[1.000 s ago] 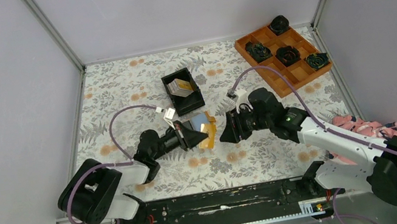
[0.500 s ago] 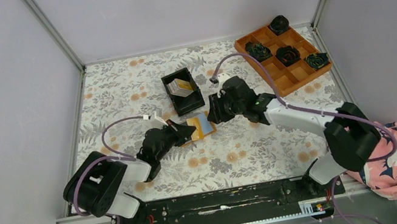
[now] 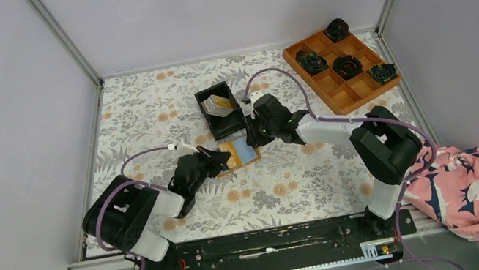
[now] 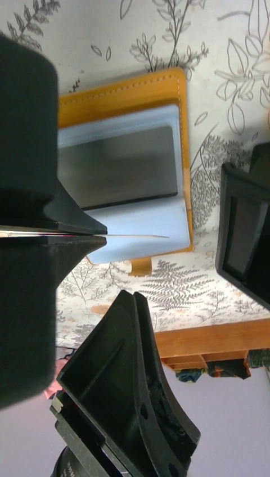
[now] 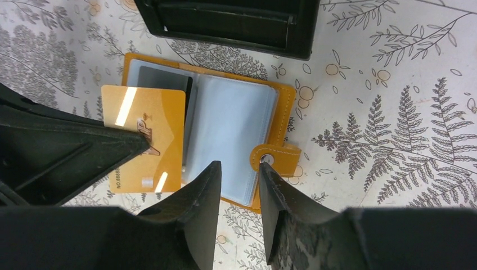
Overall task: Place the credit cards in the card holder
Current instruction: Insert the credit card into the card holder.
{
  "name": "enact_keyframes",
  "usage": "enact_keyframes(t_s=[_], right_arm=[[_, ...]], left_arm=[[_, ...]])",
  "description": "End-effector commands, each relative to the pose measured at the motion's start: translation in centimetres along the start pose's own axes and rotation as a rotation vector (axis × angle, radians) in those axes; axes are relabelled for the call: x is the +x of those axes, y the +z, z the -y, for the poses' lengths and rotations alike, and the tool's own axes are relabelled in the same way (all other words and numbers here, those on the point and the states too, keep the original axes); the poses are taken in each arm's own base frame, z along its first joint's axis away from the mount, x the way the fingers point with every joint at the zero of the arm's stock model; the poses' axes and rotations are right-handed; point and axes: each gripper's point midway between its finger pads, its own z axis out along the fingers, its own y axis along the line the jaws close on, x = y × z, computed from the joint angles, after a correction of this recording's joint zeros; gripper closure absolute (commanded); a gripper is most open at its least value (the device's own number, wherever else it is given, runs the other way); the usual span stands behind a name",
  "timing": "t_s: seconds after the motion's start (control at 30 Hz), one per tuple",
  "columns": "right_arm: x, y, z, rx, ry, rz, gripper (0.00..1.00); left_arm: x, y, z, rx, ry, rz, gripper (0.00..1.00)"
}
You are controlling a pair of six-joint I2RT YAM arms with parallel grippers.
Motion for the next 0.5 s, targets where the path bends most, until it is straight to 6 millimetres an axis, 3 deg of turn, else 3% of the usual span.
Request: enact_keyframes(t_s=[0.0,0.47], right_arm=[[-2.7,0.7,-0.5,-0.009,-0.028,0.075,0.63],[-1.6,2.6,-0.5,0.007,-0.046,0.035,0.66]], left_arm=[[-0.9,0.5,-0.9,-0.022,-0.026,0.039,1.0],[-1.2,0.8,-1.8,-0.006,-0.075,0.029,1.0]])
